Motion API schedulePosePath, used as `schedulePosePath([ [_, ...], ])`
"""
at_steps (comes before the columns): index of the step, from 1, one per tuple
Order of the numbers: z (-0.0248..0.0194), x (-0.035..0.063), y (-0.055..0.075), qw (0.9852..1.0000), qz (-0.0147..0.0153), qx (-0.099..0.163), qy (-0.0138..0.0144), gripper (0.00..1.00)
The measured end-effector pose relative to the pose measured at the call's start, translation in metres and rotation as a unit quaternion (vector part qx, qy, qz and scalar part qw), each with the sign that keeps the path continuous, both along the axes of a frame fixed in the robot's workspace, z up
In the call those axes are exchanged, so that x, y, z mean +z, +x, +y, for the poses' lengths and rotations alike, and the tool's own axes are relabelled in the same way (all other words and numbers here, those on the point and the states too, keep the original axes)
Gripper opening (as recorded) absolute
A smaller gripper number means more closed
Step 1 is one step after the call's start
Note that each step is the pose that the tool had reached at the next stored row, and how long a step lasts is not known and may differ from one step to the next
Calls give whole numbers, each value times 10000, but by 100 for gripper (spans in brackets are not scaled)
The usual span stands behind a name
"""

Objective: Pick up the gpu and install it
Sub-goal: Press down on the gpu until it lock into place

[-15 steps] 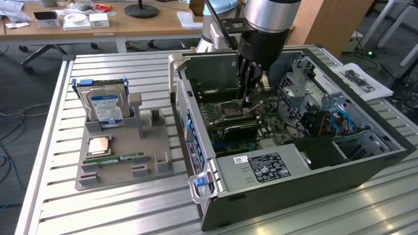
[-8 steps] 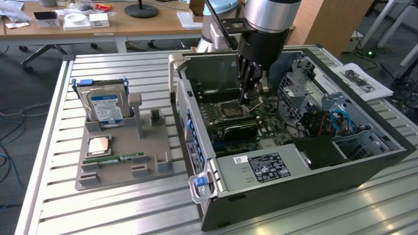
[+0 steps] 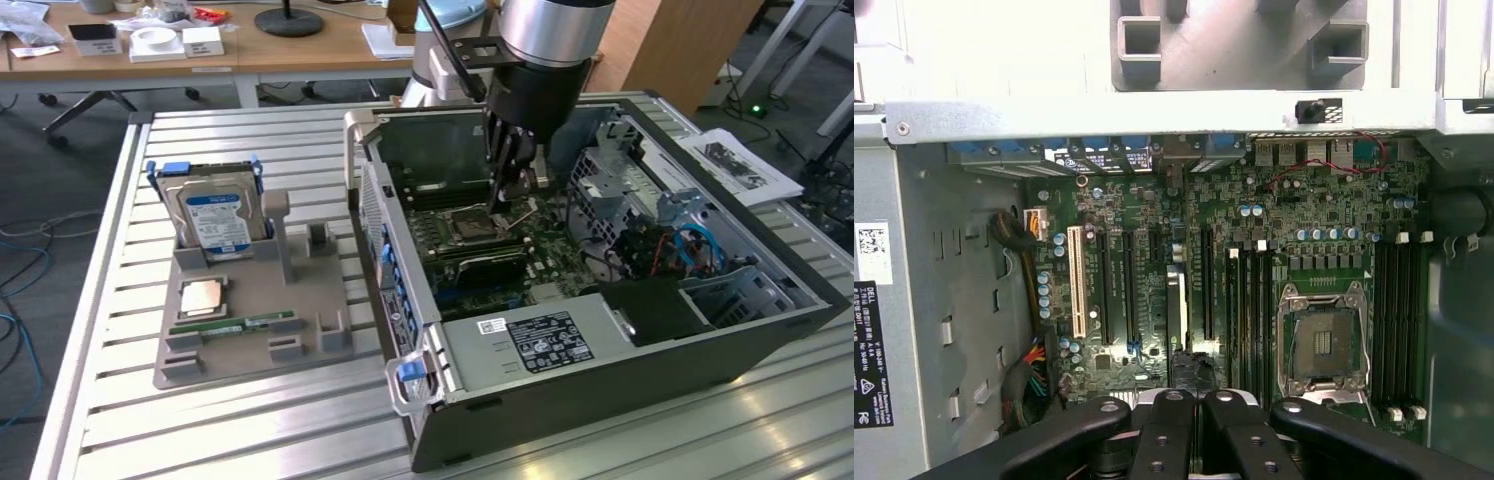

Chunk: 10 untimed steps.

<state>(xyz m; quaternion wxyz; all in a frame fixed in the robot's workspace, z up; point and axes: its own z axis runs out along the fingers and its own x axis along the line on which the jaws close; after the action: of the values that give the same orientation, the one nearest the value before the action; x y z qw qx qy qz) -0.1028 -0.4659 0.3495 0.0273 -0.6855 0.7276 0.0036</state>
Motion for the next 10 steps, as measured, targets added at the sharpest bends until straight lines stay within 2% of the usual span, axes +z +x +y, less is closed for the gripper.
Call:
schedulePosePath([
  [10,17,-179,-1,10000,0,0,0,11],
])
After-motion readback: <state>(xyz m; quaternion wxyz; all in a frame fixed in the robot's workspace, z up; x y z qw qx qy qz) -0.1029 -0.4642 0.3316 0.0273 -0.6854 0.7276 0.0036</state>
